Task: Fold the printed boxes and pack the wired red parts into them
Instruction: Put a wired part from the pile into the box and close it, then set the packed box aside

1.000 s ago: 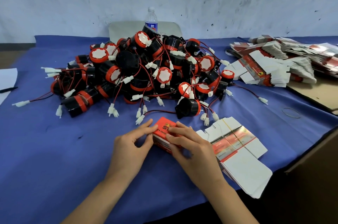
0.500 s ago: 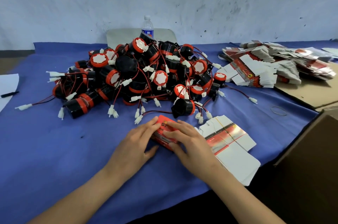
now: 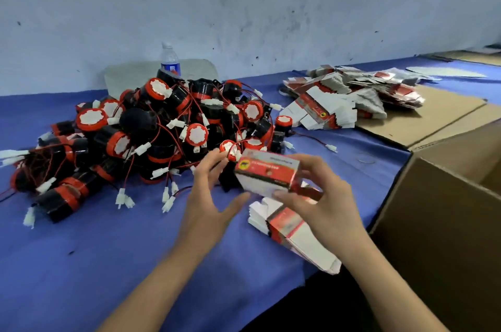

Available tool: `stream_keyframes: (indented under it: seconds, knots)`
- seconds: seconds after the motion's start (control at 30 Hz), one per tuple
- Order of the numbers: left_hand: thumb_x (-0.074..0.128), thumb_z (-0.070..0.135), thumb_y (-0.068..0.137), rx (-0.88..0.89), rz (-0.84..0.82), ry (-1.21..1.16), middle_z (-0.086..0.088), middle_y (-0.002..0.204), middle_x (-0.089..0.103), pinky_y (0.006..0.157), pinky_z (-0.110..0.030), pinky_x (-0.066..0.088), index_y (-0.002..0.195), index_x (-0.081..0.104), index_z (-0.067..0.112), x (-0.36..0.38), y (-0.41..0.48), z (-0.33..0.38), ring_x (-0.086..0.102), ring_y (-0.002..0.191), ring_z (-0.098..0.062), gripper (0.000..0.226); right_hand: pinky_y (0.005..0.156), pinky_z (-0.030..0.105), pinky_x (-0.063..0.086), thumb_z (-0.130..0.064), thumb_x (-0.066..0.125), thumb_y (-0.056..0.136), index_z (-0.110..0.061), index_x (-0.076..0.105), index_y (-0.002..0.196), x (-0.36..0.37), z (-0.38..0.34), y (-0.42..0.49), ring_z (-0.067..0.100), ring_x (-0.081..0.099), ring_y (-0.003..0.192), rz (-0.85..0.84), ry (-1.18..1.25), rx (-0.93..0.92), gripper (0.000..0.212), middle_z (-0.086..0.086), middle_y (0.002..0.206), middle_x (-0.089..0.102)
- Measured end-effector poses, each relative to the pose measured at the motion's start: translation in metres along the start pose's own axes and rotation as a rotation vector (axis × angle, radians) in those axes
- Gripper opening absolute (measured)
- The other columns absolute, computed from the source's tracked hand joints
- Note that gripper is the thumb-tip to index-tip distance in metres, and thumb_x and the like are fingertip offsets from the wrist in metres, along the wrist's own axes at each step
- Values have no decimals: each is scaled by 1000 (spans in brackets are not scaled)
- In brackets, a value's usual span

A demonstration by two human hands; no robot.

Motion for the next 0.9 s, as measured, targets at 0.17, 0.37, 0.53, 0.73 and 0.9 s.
stream_keyframes:
  seconds: [0.17,0.37,0.53,0.73,0.9]
  knots:
    - [66,28,86,-91,-58,86,29,144,34,109,-18,32,132,25,66,17,4,-40,34,134,7,72,71,15,52,-41,82,68,-30,58,108,-153,9,-8,4,68,91,735,284,28,48,-9,101,70]
    - [61,46,87,38,-443,210,33,150,26,110,-11,22,140,30,56,64,-18,-23,19,141,8,63,99,17,41,-36,68,79,-22,46,124,-230,8,-40,14,49,123,1161,-310,61,52,3,131,50]
    - [53,43,95,162,-676,482,35,145,20,119,-24,-2,135,24,51,93,-32,-24,-3,138,18,50,117,40,18,-27,65,85,-13,49,126,-187,-12,-28,24,25,139,1045,-597,51,46,8,139,41]
    - [66,25,89,153,-538,420,32,133,42,117,-25,10,127,51,43,82,-24,-25,29,134,9,44,103,24,36,-47,71,79,-24,44,139,11,55,-12,13,45,126,-347,-670,294,70,-7,134,51]
    - [77,20,75,260,-408,438,14,115,68,102,-39,41,110,73,23,75,-20,-10,61,110,-11,35,101,38,41,-44,65,82,-24,46,138,43,84,-29,21,44,128,-619,-945,315,62,-3,143,44]
Point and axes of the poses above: each hand's wrist, its own y-axis towards the middle knuckle, its own x-axis out of the palm, z = x × y, the point moved 10 cm from there along y, towards the middle knuckle
